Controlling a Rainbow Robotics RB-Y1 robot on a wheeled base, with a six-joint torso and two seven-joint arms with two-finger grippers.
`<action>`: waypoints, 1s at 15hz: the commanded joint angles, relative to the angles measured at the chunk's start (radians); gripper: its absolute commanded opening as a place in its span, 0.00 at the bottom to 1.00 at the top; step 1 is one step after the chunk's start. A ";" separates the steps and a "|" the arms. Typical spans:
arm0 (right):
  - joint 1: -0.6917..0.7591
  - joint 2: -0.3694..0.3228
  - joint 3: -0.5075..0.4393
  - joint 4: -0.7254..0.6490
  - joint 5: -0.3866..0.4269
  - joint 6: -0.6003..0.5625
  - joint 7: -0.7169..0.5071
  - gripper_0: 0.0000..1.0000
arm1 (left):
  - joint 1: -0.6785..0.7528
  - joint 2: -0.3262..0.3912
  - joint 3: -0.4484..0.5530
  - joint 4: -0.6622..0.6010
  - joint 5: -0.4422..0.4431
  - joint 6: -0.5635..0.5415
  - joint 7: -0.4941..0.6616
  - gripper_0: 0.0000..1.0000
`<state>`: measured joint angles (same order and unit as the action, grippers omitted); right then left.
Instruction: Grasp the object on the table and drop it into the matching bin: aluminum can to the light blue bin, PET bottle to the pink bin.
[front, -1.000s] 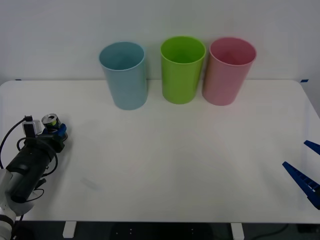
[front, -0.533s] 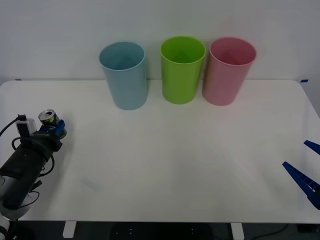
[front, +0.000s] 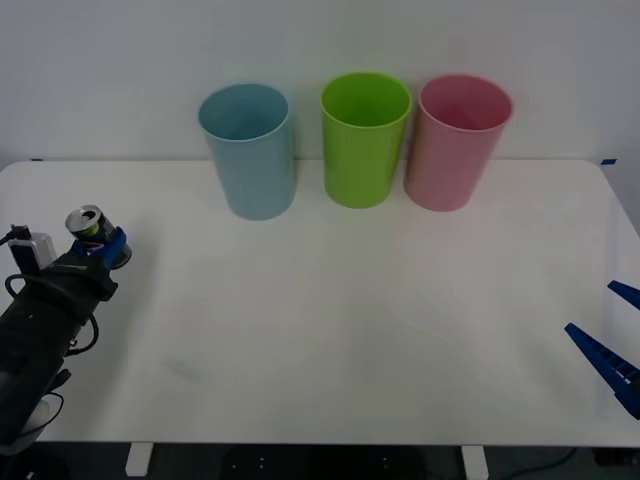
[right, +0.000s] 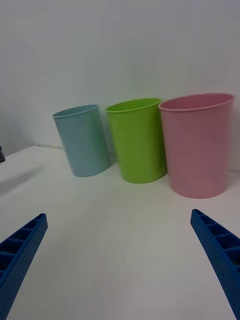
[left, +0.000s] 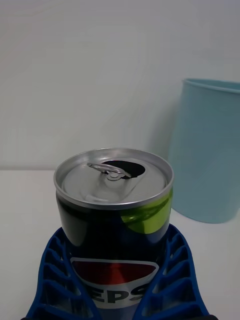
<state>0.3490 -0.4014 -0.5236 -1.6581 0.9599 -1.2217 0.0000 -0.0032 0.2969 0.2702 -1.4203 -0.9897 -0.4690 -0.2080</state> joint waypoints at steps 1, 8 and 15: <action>0.000 0.000 0.000 0.000 0.000 0.000 0.000 1.00 | 0.020 -0.001 -0.002 -0.072 0.000 -0.016 0.030 0.00; 0.000 0.000 0.000 0.000 0.000 0.000 0.000 1.00 | 0.019 0.033 -0.002 -0.226 -0.020 -0.108 0.229 0.00; 0.000 0.000 0.000 0.000 0.000 0.000 0.000 1.00 | -0.093 0.050 -0.012 -0.272 -0.098 -0.100 0.403 0.00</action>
<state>0.3490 -0.4014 -0.5236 -1.6581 0.9599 -1.2217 0.0000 -0.0805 0.3467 0.2577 -1.6921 -1.0754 -0.5705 0.1738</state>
